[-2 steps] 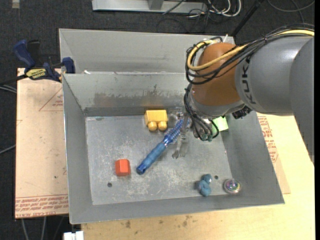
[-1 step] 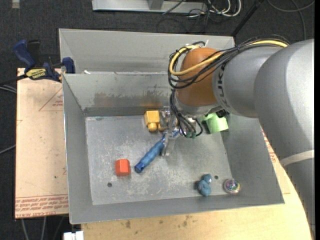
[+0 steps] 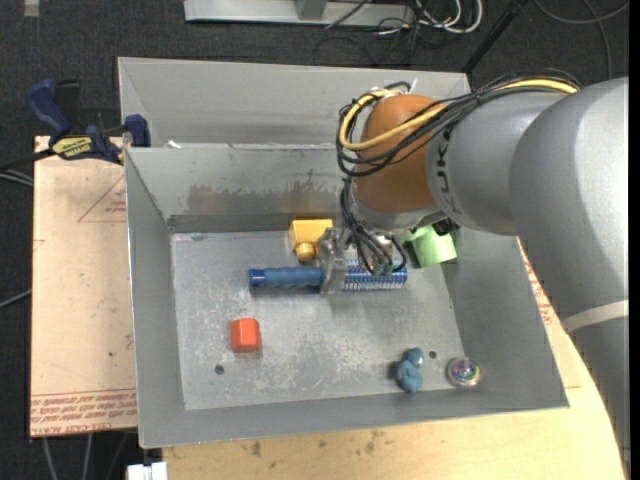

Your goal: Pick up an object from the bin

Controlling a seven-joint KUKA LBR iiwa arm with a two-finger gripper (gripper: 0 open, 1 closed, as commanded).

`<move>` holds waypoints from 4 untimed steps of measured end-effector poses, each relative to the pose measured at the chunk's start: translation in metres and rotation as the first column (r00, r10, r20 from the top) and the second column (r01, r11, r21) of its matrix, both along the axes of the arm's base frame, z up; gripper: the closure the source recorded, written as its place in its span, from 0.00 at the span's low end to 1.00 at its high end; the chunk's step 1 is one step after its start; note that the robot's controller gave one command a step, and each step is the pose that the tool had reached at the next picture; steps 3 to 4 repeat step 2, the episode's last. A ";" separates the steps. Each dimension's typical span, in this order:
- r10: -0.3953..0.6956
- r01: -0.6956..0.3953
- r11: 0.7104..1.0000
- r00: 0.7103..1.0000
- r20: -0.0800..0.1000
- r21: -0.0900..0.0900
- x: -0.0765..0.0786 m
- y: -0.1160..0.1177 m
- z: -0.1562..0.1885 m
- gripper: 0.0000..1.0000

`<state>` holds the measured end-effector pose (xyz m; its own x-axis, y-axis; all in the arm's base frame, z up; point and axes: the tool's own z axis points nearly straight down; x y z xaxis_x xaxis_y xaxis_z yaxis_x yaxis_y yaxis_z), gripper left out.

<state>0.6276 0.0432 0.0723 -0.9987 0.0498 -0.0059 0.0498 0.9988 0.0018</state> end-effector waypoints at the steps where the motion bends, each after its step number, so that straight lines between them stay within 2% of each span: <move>1: -0.001 0.001 1.000 1.000 0.003 -0.001 -0.014 -0.007 0.105 1.00; 2: -0.038 0.038 0.999 0.999 0.003 0.000 -0.030 -0.007 0.184 1.00; 4: -0.038 0.038 0.999 0.999 0.003 0.000 -0.030 -0.007 0.184 1.00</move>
Offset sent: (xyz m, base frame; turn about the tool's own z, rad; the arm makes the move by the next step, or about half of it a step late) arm -0.0164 -0.0075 0.1005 0.0004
